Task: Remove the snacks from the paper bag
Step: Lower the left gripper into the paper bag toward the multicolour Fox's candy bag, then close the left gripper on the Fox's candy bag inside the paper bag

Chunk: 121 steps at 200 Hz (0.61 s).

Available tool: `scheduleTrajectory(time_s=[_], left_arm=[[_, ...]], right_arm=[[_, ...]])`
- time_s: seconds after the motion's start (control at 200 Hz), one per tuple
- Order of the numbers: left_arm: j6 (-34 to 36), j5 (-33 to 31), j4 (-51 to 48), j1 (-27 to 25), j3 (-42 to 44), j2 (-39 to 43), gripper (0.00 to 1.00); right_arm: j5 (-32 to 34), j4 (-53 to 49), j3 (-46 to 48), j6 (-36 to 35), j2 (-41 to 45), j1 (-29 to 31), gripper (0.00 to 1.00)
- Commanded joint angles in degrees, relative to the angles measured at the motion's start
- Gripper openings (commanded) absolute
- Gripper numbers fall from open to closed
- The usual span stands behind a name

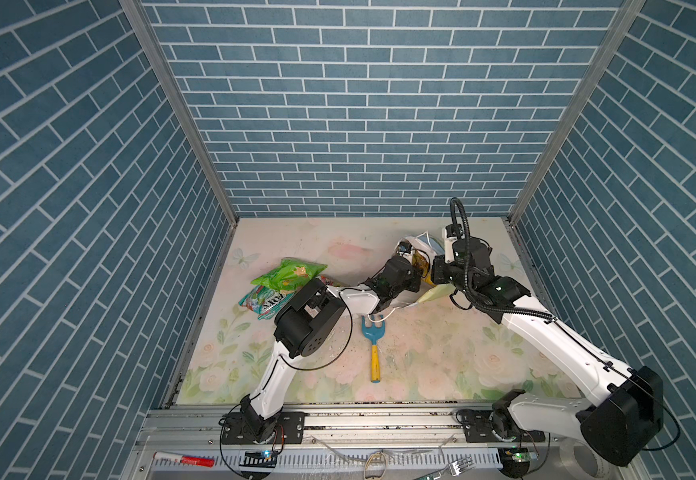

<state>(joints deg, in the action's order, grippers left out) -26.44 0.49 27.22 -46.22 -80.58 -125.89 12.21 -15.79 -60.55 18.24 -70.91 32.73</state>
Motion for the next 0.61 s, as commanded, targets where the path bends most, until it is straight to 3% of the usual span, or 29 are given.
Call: scheduleTrajectory(time_s=[0.0,0.085,0.165,0.3,0.425,0.6], left_arm=[[-1.43,-0.34,-1.39,1.13,-0.69,-1.50,0.36],[-2.33,0.52,0.28,1.22,0.06,-1.38,0.37],[-4.10,1.38,2.00,1.30,0.82,-1.32,0.51],[-6.99,3.90,6.13,1.33,1.05,-2.03,0.57],[-8.98,4.21,5.63,1.30,-1.05,-3.10,0.60],[-10.68,3.04,3.96,1.38,-2.91,-4.10,0.75]], right_arm=[[0.88,0.89,0.47,2.06,0.24,-0.04,0.00],[0.98,0.84,0.46,2.06,0.33,0.01,0.00],[0.98,0.94,0.49,2.06,0.09,-0.04,0.00],[0.20,1.02,0.35,1.98,-0.61,-0.03,0.00],[-0.60,0.98,0.15,1.80,-0.81,-0.01,0.00],[-0.96,0.87,0.23,1.62,-0.79,0.01,0.00]])
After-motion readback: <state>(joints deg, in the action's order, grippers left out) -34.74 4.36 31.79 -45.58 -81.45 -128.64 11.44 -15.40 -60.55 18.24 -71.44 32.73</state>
